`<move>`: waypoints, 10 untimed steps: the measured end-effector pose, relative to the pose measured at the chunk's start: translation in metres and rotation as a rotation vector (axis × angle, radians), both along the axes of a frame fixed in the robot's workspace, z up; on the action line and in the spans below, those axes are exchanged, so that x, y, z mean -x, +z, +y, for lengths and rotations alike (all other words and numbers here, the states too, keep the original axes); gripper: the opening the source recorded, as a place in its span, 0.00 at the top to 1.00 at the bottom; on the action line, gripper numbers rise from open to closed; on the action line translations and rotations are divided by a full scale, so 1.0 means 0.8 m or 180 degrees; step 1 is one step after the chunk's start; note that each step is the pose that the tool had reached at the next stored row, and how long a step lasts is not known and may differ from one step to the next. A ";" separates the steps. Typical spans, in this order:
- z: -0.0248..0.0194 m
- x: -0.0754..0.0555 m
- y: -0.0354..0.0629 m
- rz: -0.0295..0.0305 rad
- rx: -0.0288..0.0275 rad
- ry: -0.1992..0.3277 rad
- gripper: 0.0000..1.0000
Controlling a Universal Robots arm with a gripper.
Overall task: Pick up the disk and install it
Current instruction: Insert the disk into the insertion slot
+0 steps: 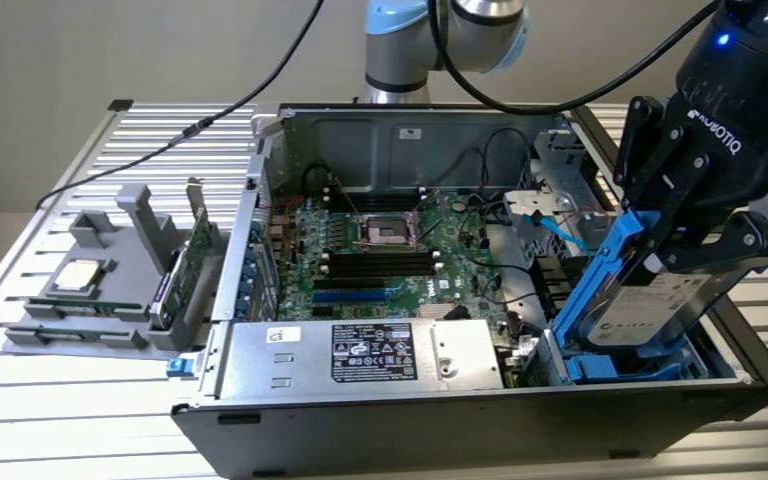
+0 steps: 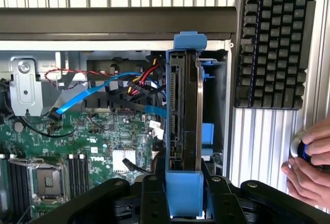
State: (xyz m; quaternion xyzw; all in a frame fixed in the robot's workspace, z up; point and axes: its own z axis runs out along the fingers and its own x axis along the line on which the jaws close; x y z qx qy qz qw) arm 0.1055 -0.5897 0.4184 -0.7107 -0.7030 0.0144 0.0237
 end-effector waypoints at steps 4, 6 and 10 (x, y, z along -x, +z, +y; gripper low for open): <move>0.0000 0.000 0.000 0.0006 0.0003 0.0000 0.67; 0.0000 0.000 0.000 0.0008 0.0004 0.0000 0.67; 0.0001 0.000 0.000 0.0014 0.0007 0.0000 0.60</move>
